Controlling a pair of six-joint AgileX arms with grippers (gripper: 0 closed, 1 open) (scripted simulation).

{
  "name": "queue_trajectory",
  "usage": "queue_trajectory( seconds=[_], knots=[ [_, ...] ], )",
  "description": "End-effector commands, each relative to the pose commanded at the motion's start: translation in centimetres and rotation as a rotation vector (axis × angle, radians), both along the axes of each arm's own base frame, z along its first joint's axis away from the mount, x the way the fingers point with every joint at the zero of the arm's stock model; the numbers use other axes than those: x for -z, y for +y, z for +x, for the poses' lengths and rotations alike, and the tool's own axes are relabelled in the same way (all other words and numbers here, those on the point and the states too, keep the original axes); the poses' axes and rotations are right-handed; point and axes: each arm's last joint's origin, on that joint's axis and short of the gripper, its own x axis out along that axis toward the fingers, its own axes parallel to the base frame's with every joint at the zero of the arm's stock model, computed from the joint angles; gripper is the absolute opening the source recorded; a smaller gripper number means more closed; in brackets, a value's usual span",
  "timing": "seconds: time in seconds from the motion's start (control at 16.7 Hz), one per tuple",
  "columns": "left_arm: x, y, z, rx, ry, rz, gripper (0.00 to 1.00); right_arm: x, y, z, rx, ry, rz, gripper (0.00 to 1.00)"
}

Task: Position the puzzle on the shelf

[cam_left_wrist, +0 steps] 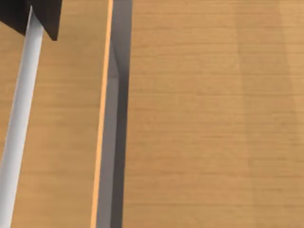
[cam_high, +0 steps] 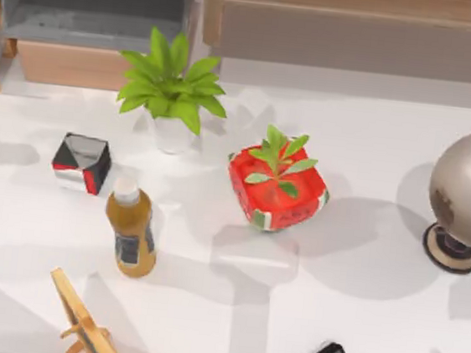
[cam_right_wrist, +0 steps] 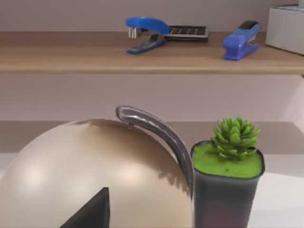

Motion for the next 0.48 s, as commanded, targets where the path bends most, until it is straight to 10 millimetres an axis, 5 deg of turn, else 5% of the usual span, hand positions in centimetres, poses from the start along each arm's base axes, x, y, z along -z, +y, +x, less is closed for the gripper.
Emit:
queue_trajectory(
  seconds=[0.48],
  knots=[
    [0.1, 0.1, -5.8, 0.002, 0.004, -0.004, 0.00, 0.0, 0.0, 0.0, 0.000, 0.000, 0.000, 1.00]
  ],
)
